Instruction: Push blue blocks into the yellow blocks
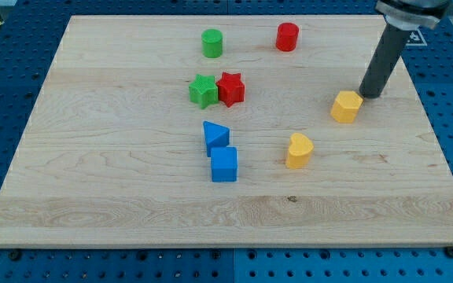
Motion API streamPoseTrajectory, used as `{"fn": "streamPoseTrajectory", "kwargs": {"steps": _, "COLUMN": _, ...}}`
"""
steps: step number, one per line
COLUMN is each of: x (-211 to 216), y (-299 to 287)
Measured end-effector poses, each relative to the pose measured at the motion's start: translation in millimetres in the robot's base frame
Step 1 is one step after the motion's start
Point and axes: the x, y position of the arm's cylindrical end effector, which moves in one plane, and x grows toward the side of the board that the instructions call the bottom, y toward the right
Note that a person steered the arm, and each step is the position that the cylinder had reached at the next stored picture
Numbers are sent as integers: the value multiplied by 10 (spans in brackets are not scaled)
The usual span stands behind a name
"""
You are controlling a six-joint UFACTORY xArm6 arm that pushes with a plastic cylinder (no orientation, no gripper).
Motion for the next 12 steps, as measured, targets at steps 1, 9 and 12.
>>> {"fn": "streamPoseTrajectory", "kwargs": {"steps": 1, "x": 453, "y": -472}}
{"fn": "streamPoseTrajectory", "kwargs": {"steps": 9, "x": 686, "y": -3025}}
{"fn": "streamPoseTrajectory", "kwargs": {"steps": 12, "x": 833, "y": -2064}}
